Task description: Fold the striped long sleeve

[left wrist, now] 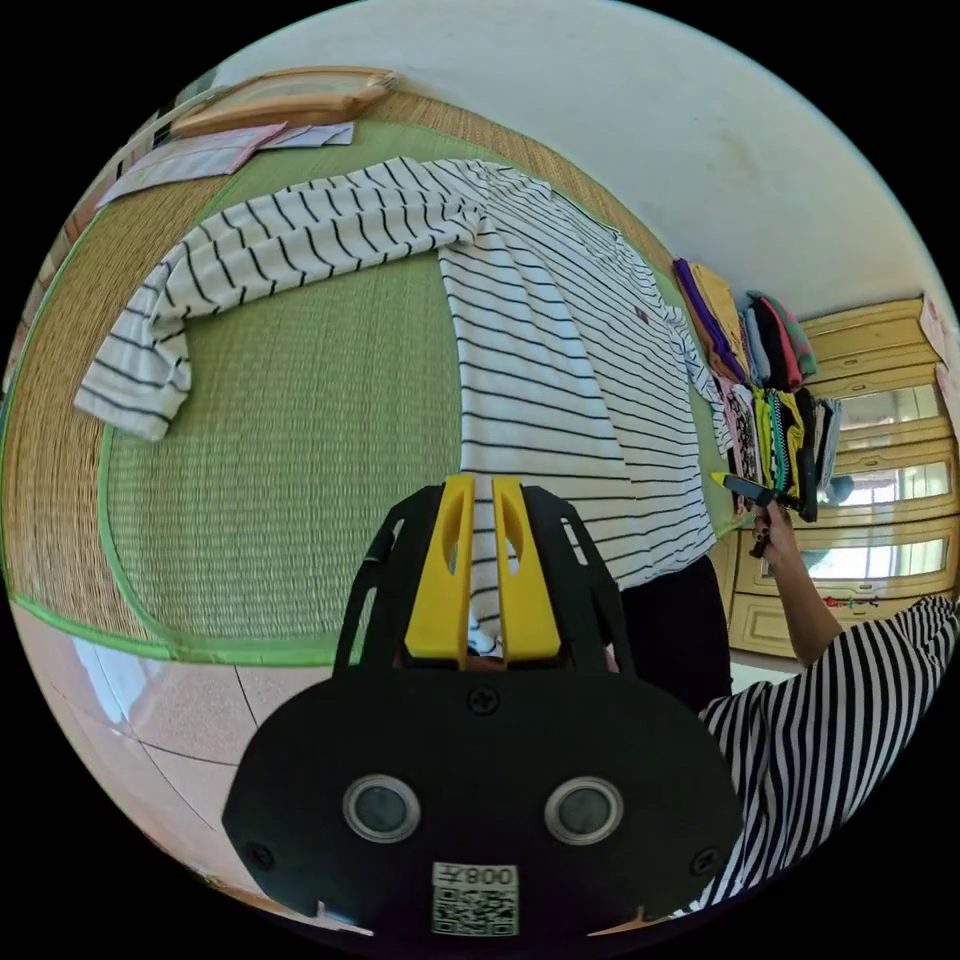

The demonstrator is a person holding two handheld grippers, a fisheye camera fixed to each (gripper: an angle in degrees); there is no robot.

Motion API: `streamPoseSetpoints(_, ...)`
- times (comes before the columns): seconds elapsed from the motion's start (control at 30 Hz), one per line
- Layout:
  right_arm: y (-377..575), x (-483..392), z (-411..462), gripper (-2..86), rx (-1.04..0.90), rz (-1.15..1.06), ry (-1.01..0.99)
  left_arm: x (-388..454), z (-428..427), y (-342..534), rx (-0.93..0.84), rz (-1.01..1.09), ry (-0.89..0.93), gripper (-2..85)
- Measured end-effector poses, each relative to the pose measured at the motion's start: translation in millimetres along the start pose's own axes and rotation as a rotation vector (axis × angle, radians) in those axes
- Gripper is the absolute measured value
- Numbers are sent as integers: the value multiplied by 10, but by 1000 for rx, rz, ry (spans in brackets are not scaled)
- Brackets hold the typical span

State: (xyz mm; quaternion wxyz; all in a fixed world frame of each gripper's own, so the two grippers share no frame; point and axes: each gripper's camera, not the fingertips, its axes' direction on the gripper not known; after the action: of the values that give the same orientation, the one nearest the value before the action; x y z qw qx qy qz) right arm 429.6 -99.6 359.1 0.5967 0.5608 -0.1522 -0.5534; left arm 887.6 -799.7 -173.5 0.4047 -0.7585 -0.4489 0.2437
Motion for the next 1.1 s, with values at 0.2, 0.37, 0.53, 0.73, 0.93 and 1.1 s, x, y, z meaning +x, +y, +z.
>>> streamPoseSetpoints(0.2,468,-147,143,70,-56,26,67,-28,-54,513,-35,-34,-18,56)
streamPoseSetpoints(0.37,532,-177,119,61,-30,66,88,15,-36,639,-55,-28,-30,52)
streamPoseSetpoints(0.53,496,-234,102,40,-32,83,126,46,-64,650,-87,-23,-104,14)
streamPoseSetpoints(0.73,599,-225,-56,5,-45,89,101,-13,-359,742,-38,-50,-55,3)
streamPoseSetpoints(0.93,1005,-133,-297,-1,8,114,18,-159,-636,859,-5,-95,-21,2)
streamPoseSetpoints(1.1,1094,145,-174,-4,3,203,-36,-121,-744,852,-9,-88,9,7)
